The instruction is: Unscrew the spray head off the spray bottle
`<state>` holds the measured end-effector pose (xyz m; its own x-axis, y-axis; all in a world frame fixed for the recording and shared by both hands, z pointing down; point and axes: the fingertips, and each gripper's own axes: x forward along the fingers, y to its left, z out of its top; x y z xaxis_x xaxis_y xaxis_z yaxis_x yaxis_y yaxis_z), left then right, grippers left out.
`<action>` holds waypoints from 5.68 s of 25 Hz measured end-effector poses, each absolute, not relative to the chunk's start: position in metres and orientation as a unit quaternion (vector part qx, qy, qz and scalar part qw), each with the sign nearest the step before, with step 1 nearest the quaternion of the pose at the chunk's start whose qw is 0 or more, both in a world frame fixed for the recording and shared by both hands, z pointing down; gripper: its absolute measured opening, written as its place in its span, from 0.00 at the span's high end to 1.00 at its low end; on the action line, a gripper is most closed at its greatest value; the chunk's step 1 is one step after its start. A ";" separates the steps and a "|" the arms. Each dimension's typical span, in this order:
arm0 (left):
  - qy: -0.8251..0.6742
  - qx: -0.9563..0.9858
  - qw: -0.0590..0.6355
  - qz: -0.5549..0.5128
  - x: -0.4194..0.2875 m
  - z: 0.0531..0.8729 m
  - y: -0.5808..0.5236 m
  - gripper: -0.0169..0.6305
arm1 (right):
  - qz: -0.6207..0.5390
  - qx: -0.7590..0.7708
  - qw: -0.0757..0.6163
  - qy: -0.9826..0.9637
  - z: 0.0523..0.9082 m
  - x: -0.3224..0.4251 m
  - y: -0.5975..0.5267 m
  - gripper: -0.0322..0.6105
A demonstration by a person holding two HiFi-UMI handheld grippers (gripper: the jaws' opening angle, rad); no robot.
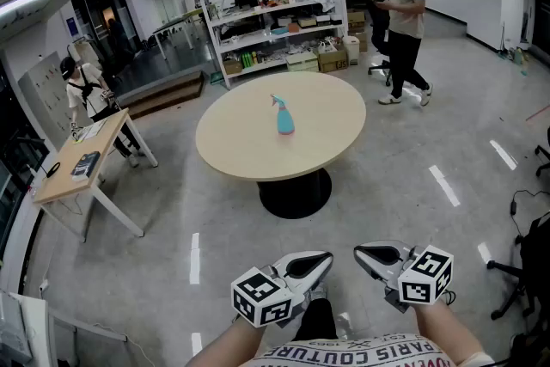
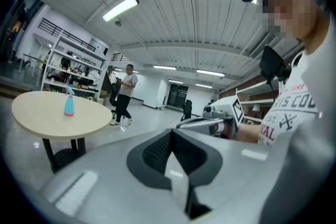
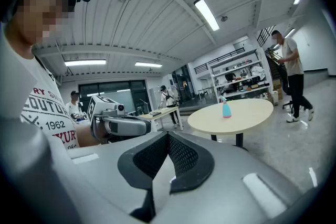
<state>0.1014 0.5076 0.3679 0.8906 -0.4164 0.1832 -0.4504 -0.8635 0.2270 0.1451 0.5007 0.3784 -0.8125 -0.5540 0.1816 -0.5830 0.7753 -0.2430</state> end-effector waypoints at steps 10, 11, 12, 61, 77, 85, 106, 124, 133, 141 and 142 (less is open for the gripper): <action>-0.227 0.960 0.149 0.072 0.060 0.382 0.207 0.97 | 0.148 0.320 0.052 -0.934 0.384 0.113 0.199 0.95; -0.231 0.959 0.150 0.072 0.054 0.379 0.180 0.97 | 0.144 0.319 0.050 -0.935 0.378 0.108 0.173 0.95; -0.236 0.957 0.152 0.069 0.048 0.377 0.155 0.97 | 0.140 0.318 0.049 -0.936 0.374 0.104 0.148 0.95; -0.339 0.907 0.098 0.231 -0.008 0.565 -0.238 0.49 | 0.138 0.312 0.111 -0.933 0.487 0.027 -0.199 0.76; -0.341 0.901 0.103 0.249 0.006 0.568 -0.232 0.49 | 0.048 0.297 0.133 -0.945 0.495 -0.006 -0.230 0.71; -0.225 0.934 0.066 0.269 0.003 0.569 -0.211 0.50 | 0.014 0.137 0.155 -0.978 0.493 -0.006 -0.209 0.74; -0.393 0.877 0.117 0.251 0.005 0.569 -0.208 0.49 | 0.023 0.267 0.124 -0.956 0.492 -0.010 -0.209 0.73; -0.224 0.939 0.067 0.254 -0.005 0.570 -0.189 0.49 | 0.057 0.135 0.106 -0.983 0.488 -0.006 -0.186 0.68; -0.407 0.872 0.122 0.244 -0.002 0.569 -0.202 0.49 | 0.109 0.185 0.046 -0.976 0.461 0.001 -0.166 0.51; -0.425 0.862 0.128 0.243 0.006 0.568 -0.198 0.49 | 0.090 0.245 0.062 -0.963 0.468 -0.005 -0.180 0.51; -0.421 0.864 0.127 0.243 0.006 0.568 -0.198 0.49 | 0.091 0.243 0.061 -0.964 0.468 -0.005 -0.180 0.52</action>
<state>0.0061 -0.1982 0.5682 0.5267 -0.6669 0.5271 -0.7902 -0.6126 0.0145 -0.0048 -0.1799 0.4676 -0.8743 -0.4575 0.1623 -0.4798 0.8652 -0.1456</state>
